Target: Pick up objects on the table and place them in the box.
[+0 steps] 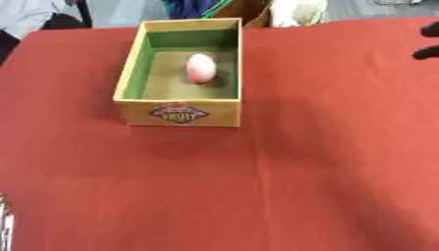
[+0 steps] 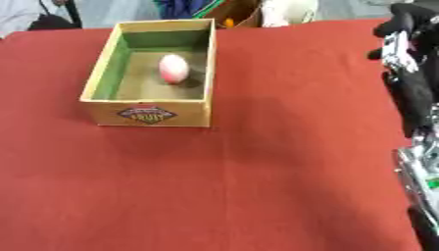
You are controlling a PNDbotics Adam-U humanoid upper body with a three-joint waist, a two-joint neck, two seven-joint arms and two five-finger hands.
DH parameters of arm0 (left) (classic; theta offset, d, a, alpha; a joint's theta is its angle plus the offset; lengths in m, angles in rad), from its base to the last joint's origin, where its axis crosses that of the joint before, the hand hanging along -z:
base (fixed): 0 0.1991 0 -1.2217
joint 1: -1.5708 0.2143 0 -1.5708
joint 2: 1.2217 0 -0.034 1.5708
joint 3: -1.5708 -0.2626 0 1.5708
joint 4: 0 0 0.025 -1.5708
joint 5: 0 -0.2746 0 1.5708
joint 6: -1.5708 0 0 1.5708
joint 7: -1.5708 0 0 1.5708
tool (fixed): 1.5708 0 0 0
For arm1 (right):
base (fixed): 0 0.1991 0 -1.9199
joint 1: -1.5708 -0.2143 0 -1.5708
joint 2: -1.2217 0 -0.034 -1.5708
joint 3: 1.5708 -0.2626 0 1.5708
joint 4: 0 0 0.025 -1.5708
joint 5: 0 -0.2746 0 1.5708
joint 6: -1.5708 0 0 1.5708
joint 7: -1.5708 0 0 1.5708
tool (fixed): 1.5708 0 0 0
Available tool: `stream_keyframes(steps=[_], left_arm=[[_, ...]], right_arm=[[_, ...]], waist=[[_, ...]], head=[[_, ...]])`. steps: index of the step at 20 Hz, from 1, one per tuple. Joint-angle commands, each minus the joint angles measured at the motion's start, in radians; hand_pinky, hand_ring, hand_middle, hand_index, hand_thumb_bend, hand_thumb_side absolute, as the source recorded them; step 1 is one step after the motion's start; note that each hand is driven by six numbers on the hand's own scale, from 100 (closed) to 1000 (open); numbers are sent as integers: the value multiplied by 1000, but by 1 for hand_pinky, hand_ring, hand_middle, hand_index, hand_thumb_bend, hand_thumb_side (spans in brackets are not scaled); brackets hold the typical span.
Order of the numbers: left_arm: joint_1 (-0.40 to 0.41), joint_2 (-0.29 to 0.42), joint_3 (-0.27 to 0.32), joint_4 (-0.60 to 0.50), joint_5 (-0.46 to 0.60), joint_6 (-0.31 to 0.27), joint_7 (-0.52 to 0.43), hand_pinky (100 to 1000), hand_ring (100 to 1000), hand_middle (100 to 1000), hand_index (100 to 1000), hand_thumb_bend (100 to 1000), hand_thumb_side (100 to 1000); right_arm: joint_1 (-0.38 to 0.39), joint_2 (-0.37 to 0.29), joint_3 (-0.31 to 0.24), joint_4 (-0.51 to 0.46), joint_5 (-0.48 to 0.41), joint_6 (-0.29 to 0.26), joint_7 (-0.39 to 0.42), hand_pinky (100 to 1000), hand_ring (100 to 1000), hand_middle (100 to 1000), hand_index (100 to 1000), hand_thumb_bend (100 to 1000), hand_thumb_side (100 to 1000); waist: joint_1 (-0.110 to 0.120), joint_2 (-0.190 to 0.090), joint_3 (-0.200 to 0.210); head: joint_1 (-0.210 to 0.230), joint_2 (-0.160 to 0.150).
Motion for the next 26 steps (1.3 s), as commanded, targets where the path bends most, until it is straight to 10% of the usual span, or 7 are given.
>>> stream_keyframes(steps=[1,26], left_arm=[[-11,11,1,-19,-1,0,-3,595,527,473,633,100,681],[-11,14,0,-19,-4,2,-2,593,524,474,634,100,680]], right_arm=[[-5,-6,-5,-20,-10,5,-12,513,674,566,742,100,540],[0,7,-7,-20,-17,7,-28,510,659,554,738,100,524]], waist=[[-3,-21,2],[-5,-37,2]], head=[[6,-3],[14,35]])
